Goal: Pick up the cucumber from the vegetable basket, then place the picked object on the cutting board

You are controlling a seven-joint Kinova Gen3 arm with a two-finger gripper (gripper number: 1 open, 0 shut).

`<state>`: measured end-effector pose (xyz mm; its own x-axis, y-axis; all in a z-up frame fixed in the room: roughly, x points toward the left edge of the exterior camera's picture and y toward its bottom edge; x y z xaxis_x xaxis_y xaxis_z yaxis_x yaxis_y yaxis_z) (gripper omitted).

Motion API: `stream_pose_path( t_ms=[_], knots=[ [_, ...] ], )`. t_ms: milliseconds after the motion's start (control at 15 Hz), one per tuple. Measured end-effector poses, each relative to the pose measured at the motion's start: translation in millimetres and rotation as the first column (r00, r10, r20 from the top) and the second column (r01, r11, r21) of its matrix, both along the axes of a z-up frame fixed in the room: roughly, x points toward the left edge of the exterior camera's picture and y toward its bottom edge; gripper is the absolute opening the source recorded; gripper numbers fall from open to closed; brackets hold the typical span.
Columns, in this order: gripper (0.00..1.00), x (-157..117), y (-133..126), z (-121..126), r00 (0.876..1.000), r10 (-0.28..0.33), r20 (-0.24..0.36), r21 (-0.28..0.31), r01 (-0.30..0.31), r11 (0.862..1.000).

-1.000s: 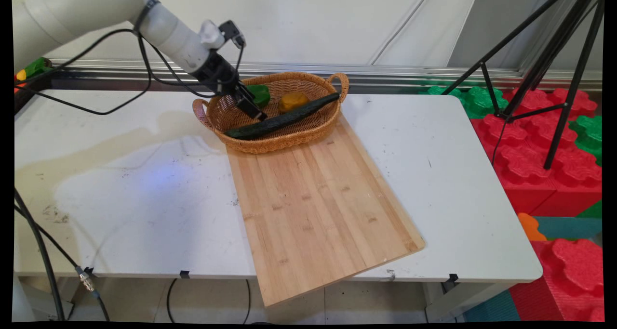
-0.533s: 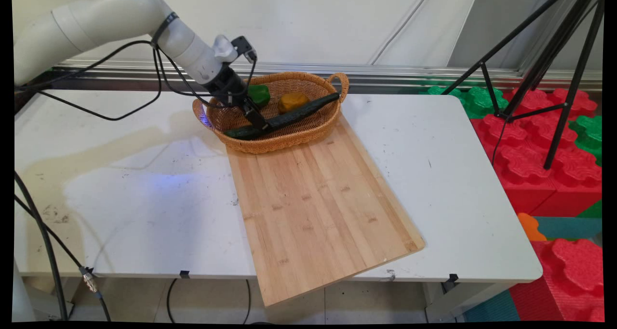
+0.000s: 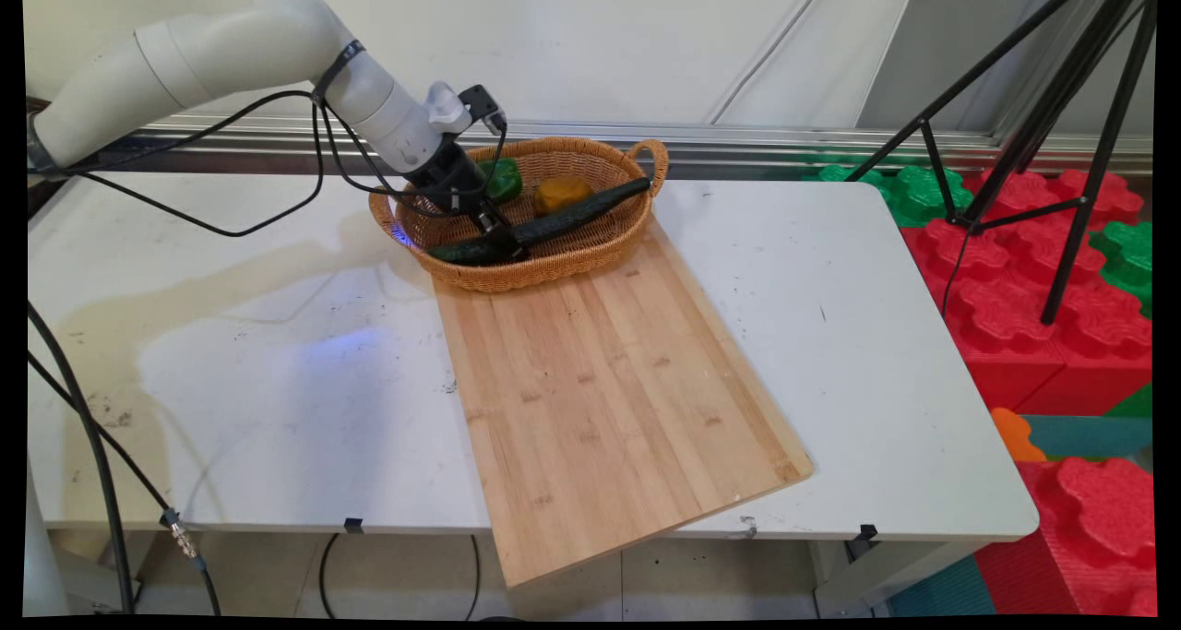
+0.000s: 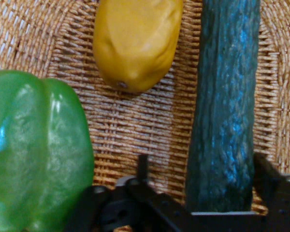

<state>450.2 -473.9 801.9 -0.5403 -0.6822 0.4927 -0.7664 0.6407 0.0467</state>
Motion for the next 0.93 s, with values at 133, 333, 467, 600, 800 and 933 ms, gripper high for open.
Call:
stream_pose_path(
  t_ms=[133, 333, 467, 600, 800, 933],
  knots=[
    [0.0, -1.2, -1.0, -1.3, 1.0, -0.001, -0.002, 0.0, 0.001, 1.0],
    [0.0, -1.9, -0.8, -2.4, 1.0, 0.001, -0.006, 0.001, -0.001, 1.0],
    [0.0, -4.4, -1.1, -1.6, 1.0, 0.001, -0.01, -0.001, -0.001, 1.0],
    [0.0, -4.0, 0.5, 0.1, 1.0, 0.006, -0.014, -0.004, -0.006, 1.0],
    [0.0, -4.1, 3.4, 7.0, 1.0, 0.014, -0.024, -0.019, -0.015, 1.0],
    [0.0, -3.5, 6.0, 12.7, 0.999, 0.019, -0.032, -0.032, -0.02, 0.999]
  ],
)
